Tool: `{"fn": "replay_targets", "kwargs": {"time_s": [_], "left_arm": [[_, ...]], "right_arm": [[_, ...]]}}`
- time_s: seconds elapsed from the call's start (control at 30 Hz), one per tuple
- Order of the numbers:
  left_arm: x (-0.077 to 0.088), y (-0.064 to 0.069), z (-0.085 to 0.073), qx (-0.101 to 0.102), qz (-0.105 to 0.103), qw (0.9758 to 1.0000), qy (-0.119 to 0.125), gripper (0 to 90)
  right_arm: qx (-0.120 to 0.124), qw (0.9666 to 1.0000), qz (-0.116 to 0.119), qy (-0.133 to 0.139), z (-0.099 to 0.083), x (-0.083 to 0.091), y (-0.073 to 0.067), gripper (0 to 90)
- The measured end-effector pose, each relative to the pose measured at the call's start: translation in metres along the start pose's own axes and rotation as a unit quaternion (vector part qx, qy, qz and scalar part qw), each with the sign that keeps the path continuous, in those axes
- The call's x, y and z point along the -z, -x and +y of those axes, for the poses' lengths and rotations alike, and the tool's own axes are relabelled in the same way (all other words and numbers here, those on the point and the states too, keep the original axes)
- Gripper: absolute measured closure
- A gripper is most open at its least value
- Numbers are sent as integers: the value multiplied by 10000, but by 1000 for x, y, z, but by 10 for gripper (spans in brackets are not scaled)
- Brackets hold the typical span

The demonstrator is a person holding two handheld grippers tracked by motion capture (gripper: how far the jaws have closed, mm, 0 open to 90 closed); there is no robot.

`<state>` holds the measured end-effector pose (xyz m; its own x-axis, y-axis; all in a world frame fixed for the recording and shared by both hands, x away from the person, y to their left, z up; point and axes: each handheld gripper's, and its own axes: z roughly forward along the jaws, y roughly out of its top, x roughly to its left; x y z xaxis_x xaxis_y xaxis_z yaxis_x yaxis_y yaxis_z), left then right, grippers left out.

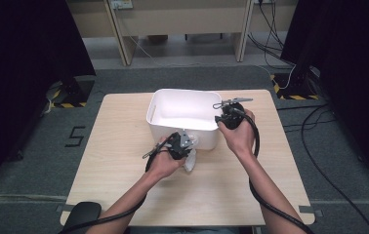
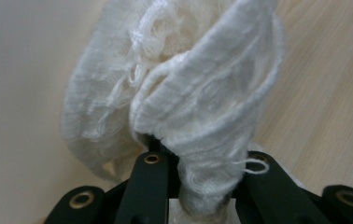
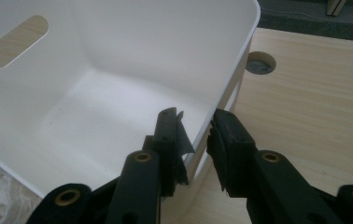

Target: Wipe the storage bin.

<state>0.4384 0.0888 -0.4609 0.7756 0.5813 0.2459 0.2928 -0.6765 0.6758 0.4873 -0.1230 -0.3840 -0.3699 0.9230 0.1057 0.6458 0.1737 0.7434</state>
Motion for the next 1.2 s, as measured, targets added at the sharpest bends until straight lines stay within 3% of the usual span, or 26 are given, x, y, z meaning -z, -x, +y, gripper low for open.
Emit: {"fn": "replay_targets", "kwargs": {"time_s": [0.63, 1.2], "left_arm": [[-1, 4, 9, 26, -81, 9999, 77, 778], [30, -4, 28, 65, -29, 9994, 333, 778]], "right_arm": [[4, 10000, 15, 22, -1, 0, 1, 724], [4, 10000, -4, 29, -1, 0, 0, 724]]}}
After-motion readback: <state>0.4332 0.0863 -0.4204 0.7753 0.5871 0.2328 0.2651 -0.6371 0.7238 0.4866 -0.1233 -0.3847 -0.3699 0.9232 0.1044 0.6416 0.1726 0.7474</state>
